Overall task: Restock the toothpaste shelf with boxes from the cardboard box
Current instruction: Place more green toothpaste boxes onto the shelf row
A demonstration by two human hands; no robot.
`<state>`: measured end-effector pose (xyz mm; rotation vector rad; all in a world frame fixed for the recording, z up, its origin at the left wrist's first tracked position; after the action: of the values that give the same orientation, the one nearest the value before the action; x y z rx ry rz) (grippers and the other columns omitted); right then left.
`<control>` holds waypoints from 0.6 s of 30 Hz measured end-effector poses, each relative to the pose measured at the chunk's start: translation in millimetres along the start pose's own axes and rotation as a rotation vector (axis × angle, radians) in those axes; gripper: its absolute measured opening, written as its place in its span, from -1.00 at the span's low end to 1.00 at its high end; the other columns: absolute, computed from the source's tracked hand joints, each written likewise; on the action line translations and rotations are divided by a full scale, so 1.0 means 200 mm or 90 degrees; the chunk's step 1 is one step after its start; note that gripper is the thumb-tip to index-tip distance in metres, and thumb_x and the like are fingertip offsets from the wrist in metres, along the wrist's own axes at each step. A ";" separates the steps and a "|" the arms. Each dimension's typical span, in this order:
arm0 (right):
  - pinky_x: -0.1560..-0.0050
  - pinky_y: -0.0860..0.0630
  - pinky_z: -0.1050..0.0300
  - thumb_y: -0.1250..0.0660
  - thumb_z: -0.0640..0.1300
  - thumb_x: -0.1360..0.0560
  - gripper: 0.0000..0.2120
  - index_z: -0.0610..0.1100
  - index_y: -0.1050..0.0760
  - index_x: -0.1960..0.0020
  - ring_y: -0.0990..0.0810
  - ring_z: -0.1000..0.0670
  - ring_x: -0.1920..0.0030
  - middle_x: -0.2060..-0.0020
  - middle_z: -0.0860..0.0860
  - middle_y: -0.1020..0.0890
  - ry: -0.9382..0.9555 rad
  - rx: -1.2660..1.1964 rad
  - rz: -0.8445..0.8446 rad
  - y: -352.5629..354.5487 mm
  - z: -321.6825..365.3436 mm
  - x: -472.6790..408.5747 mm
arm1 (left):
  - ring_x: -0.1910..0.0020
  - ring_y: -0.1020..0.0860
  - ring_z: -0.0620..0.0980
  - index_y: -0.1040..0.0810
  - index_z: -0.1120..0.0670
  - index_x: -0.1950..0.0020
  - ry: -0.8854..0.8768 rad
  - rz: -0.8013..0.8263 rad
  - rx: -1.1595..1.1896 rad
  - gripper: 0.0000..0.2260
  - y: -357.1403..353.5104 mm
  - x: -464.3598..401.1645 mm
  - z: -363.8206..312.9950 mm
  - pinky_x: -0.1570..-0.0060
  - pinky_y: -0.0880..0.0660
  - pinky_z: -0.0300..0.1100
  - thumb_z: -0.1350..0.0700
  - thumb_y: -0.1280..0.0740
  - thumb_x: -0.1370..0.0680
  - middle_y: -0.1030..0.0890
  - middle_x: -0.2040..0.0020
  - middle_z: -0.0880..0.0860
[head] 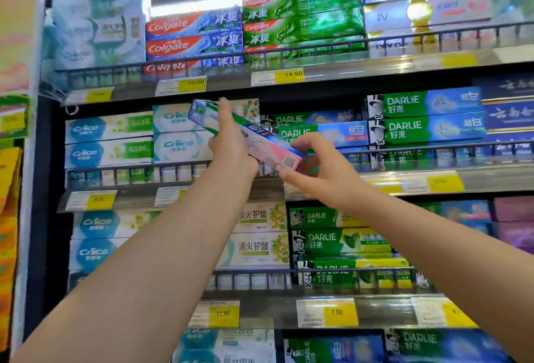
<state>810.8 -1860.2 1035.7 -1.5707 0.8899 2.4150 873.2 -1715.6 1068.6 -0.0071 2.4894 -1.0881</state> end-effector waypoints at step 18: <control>0.26 -0.58 0.31 -0.36 -0.13 -0.49 -0.70 -0.12 -0.51 -0.21 -0.62 0.02 0.02 -0.06 -0.03 -0.63 -0.158 -0.145 -0.388 0.47 -0.16 -0.18 | 0.31 -0.57 -0.10 -0.42 0.18 -0.21 -0.315 0.022 -0.328 -0.71 -0.05 -0.06 -0.12 0.29 -0.53 -0.28 0.06 -0.31 -0.56 -0.58 0.24 0.05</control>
<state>814.1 -1946.8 1095.3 -1.3063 0.0665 2.2273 873.5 -1703.7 1093.9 -0.3397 2.2220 -0.3424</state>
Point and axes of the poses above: each hand's wrist, its own x-axis away from the middle knuckle, its own y-axis out of the back of the hand, z = x × y, the point moved 6 cm from there along -x, towards the middle knuckle
